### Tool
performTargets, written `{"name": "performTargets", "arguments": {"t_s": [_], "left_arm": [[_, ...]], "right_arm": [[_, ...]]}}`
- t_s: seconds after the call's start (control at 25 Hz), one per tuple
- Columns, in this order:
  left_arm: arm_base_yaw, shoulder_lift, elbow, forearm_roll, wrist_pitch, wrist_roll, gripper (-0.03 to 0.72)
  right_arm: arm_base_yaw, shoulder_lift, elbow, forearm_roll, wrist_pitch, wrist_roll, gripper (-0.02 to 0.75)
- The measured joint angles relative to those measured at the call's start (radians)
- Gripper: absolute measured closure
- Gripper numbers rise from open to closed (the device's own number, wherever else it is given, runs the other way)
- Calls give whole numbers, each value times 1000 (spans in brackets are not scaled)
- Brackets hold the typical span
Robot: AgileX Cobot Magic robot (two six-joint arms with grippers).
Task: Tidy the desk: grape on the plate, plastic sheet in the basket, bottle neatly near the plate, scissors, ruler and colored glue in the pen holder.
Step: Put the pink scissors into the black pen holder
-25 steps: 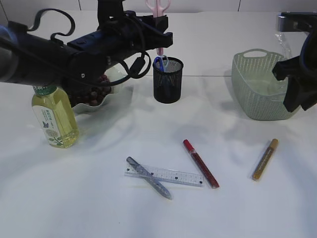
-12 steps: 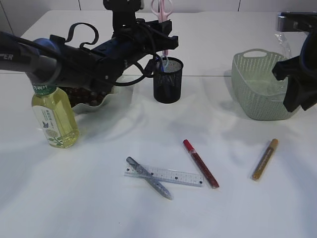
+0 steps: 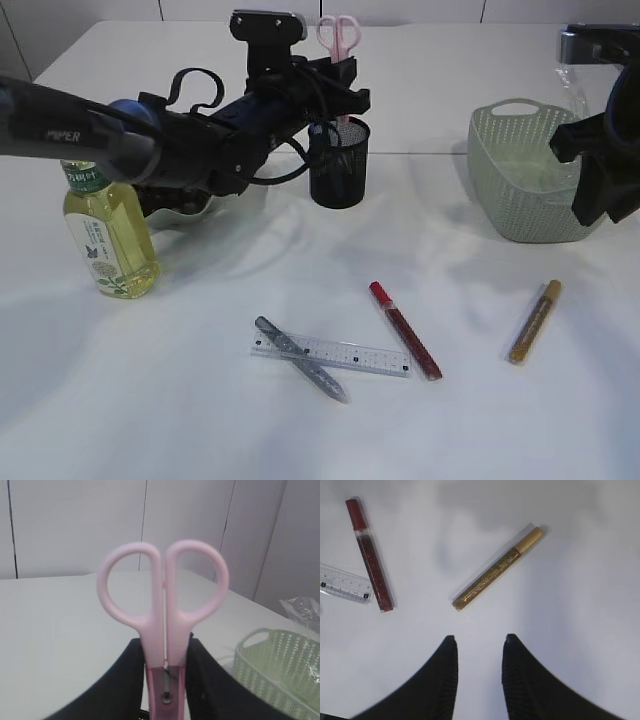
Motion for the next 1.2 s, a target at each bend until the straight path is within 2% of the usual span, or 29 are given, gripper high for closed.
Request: {"name": "performTargets", "arguments": {"t_s": [0.44,1.2], "left_arm": [[33,57,-79,-5,59,0,494],[33,102,-83,-5,85,-2,486]], "right_arm": [[0,0,0,0,0,0,500],[0,0,0,0,-18,0,500]]}}
